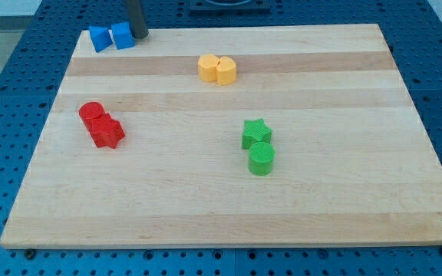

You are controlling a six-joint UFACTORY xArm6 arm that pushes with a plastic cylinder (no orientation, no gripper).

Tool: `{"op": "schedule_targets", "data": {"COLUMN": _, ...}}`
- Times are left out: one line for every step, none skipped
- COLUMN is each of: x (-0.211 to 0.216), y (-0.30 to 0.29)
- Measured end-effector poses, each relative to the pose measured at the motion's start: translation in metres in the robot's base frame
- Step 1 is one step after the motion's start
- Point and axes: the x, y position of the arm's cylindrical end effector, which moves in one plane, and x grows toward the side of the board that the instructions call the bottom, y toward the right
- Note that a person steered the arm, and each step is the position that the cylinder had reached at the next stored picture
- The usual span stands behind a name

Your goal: Move green star towards right bottom corner of the board

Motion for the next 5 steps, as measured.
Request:
{"op": "schedule_targets", "data": {"x": 0.007, "y": 0.015}}
{"op": "schedule_targets", "data": {"x": 0.029, "y": 0.060}}
{"op": "schedule_targets", "data": {"x": 0.063, "y": 0.075}}
{"op": "schedule_targets", "data": {"x": 0.105, "y": 0.076}}
{"op": "schedule_targets", "data": {"x": 0.155, "y": 0.076}}
